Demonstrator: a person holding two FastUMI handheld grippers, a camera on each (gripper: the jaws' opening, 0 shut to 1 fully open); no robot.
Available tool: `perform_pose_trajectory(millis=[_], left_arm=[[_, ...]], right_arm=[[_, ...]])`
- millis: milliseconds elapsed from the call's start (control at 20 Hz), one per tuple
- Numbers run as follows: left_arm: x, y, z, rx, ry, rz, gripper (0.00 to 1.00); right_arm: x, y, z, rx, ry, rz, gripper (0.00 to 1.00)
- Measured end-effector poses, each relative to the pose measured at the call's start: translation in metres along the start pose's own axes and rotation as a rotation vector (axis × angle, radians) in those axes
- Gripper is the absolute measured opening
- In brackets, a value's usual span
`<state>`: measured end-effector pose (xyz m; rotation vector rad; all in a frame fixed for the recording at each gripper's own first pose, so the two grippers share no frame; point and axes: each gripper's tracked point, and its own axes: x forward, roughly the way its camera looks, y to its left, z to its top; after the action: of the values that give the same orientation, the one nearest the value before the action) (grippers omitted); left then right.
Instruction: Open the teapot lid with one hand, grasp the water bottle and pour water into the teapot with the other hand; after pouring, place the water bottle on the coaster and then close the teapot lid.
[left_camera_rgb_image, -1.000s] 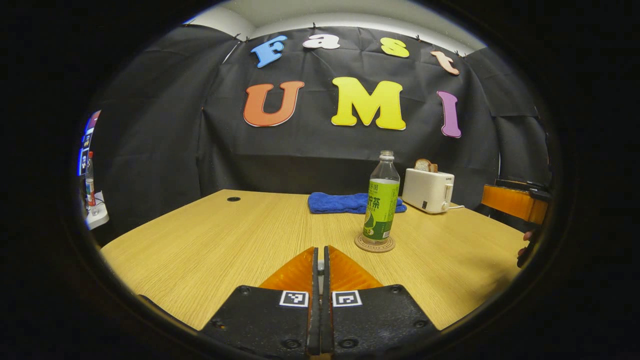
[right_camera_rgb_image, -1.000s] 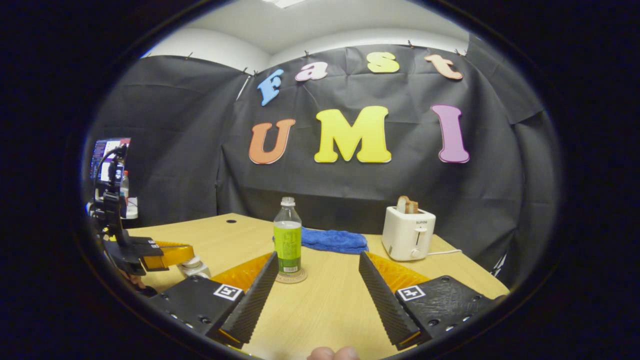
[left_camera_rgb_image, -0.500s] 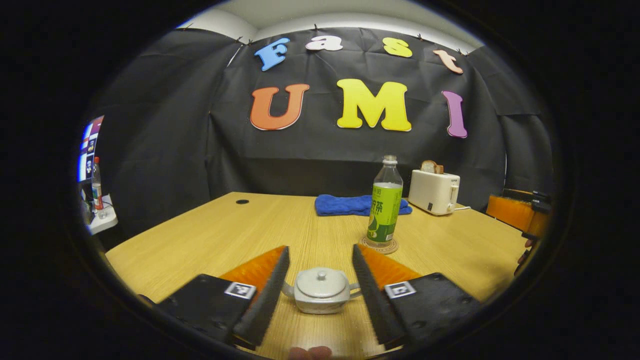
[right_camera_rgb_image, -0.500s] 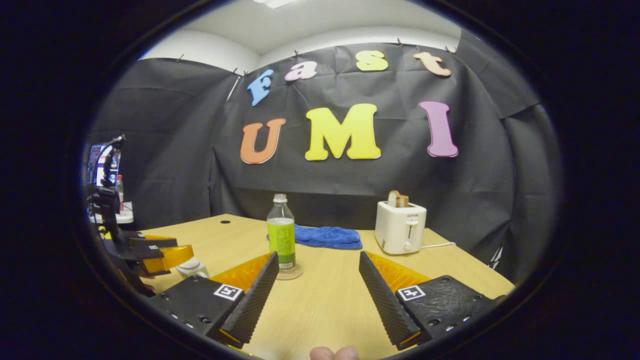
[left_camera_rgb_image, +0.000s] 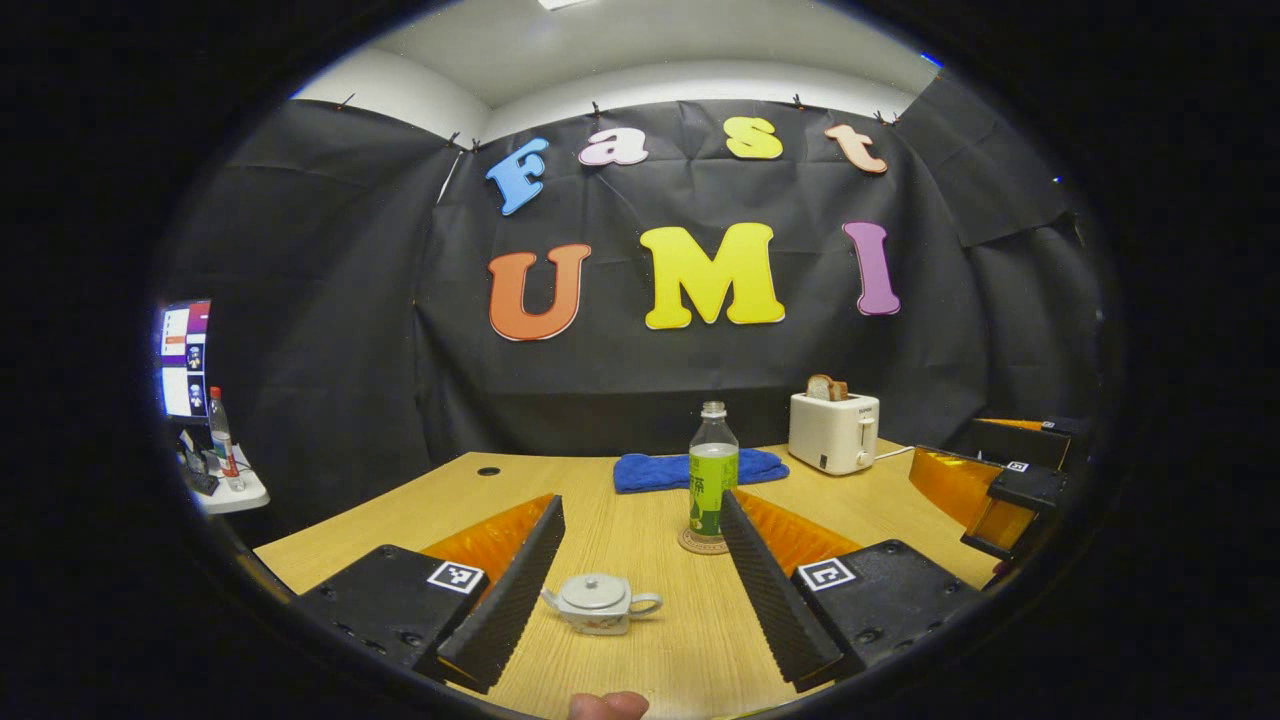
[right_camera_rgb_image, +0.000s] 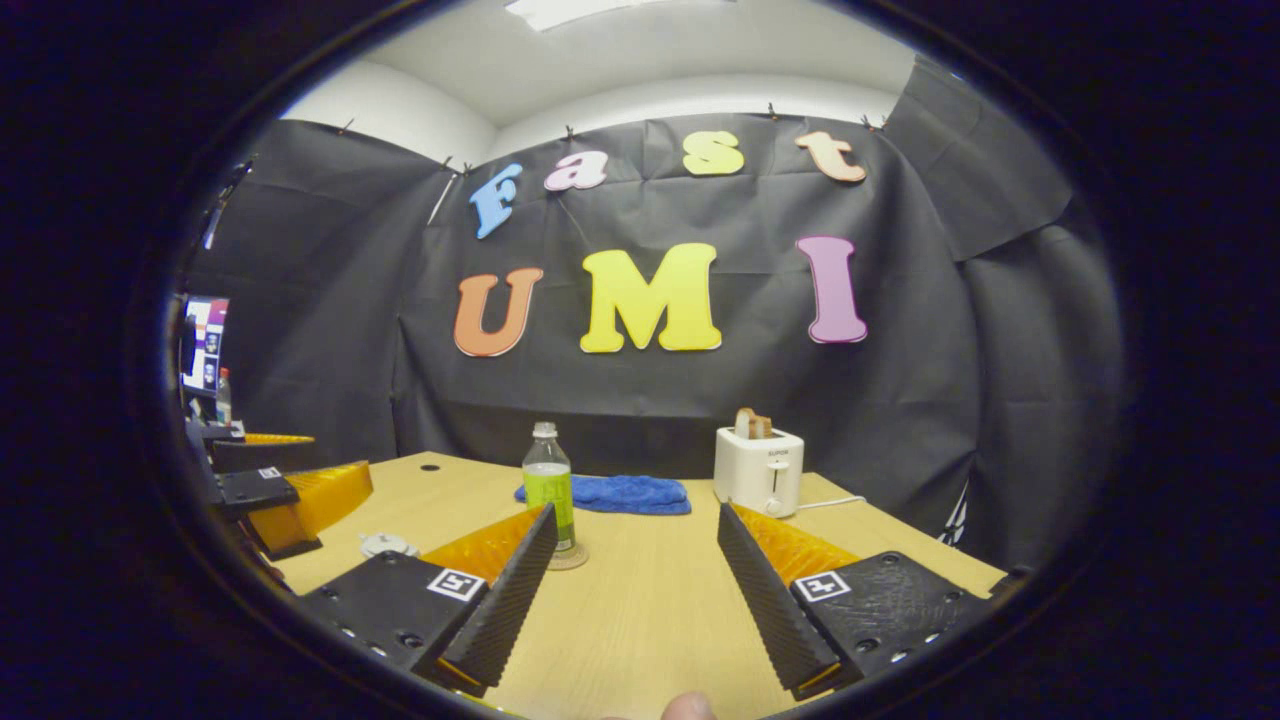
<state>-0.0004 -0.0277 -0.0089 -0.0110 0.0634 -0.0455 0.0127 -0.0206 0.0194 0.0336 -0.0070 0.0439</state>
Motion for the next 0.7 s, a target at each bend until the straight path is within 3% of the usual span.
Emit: perform_pose_trajectory(millis=[400,700], left_arm=[[-0.025,-0.002,0.011,-0.028,-0.033,0.022,0.99],[-0.026,0.006,0.011,-0.029,-0.038,0.036,0.99]], right_arm=[[-0.04,-0.005,0.012,-0.005,-0.036,-0.047,0.96],[-0.035,0.006,0.009,-0.007,-0.012,-0.044,0.97]])
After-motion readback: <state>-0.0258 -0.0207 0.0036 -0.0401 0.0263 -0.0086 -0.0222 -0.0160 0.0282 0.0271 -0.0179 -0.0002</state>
